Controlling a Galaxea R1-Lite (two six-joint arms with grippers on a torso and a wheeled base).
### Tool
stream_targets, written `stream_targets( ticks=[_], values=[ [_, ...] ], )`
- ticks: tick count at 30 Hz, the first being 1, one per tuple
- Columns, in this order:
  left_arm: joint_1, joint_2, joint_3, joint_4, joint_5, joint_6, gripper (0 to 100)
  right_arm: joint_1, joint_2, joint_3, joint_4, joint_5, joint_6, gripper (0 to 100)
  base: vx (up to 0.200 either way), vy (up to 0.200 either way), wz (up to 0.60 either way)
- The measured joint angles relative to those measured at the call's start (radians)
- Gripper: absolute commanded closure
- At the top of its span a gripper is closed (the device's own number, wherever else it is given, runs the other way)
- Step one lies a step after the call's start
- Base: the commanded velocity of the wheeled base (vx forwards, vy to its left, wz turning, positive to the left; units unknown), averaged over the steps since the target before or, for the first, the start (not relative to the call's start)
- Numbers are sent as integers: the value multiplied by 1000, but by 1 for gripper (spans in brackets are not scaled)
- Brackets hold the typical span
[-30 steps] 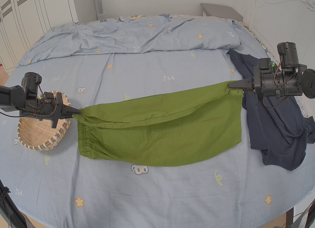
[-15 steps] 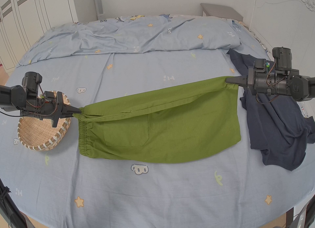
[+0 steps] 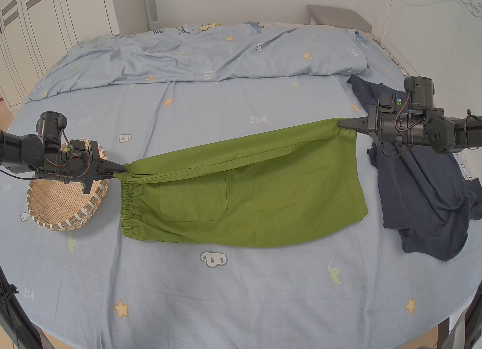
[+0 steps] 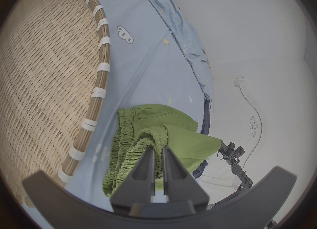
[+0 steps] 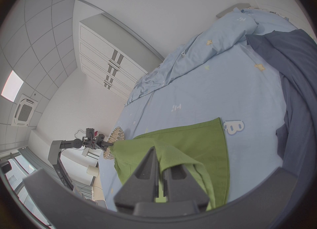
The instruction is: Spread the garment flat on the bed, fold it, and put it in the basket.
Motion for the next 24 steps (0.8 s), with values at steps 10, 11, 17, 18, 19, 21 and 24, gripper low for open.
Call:
stream_targets(
  ticks=[10, 11, 17, 18, 19, 21, 24],
  values=[
    [1, 24, 2, -4, 1, 0, 100, 3, 83, -71, 1, -2, 1, 100, 0, 0, 0],
    [1, 26, 2, -4, 1, 0, 100, 3, 90, -76, 1, -3, 0, 100, 0, 0, 0],
    [0, 44, -2, -12, 2, 1, 100, 3, 132, -96, 0, -4, 0, 0, 0, 0, 0],
    [0, 47, -3, -14, 3, 1, 0, 3, 137, -98, 0, -4, 0, 0, 0, 0, 0],
    [0, 49, -4, -15, 3, 1, 0, 2, 140, -100, 0, -4, 0, 0, 0, 0, 0],
    [-2, 54, -7, -18, 3, 2, 0, 3, 151, -107, 0, -4, 0, 0, 0, 0, 0],
    [-7, 61, -15, -20, 3, 10, 0, 8, 161, -113, 0, -4, -1, 0, 0, 0, 0]
  ],
)
